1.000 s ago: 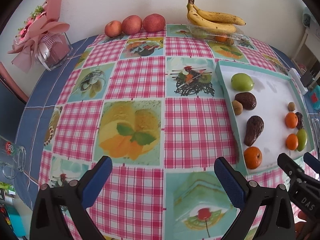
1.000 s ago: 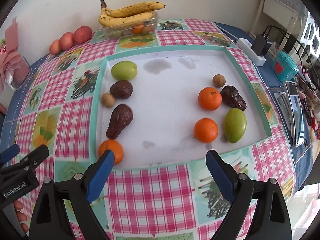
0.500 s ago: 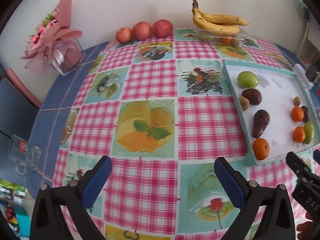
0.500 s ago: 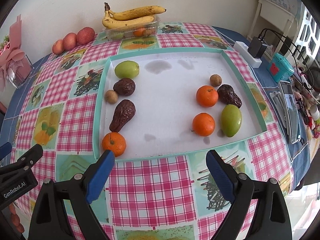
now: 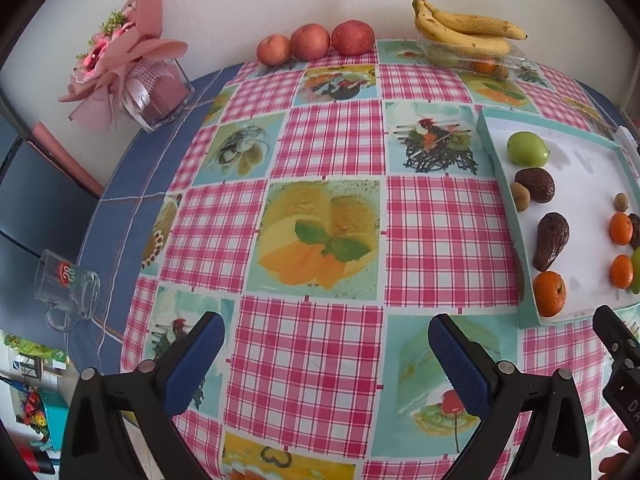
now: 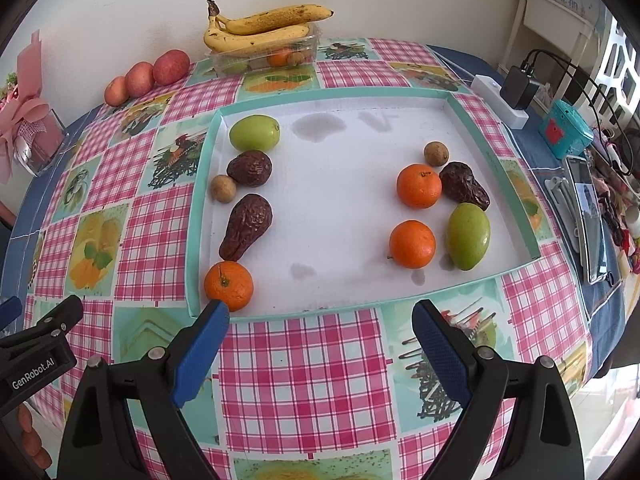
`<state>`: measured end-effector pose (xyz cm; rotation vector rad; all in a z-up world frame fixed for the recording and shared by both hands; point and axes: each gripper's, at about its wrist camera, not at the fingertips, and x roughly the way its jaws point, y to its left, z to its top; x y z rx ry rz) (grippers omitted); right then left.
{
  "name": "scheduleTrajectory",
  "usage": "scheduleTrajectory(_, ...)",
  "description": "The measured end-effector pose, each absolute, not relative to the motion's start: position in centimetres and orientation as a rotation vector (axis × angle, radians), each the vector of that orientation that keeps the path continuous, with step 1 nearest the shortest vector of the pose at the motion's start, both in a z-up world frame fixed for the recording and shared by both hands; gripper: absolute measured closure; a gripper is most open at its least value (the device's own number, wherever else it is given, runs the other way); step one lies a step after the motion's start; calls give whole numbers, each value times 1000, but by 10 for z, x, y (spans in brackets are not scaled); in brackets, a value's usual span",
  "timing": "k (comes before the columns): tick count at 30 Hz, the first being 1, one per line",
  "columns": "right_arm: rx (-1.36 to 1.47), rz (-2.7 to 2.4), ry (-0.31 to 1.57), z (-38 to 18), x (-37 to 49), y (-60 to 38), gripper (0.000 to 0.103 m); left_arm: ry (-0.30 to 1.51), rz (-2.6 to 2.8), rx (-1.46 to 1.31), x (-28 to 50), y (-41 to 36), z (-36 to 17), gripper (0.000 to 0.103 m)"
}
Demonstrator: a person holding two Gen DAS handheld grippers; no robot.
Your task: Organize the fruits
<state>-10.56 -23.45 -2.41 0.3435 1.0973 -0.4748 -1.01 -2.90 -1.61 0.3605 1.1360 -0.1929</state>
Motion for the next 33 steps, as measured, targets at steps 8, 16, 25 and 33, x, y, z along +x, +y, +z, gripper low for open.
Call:
scheduleTrajectory(8,349,-478,1097,-24,-106,-235,10,1147,-184,369,-9,-30,-18,0)
scheduleTrajectory(16,350,-480,1097,-24,-106,-234,10,1172,-186,355,-7,-28,-21,0)
scheduleTrajectory(25,350,-479,1098,-24,-105,-234,10,1171,-199,363,-8,-29,-21,0)
scheduleTrajectory(33,350,-478,1098,-24,-105,-234,10,1174,-198,360,-7,-29,-21,0)
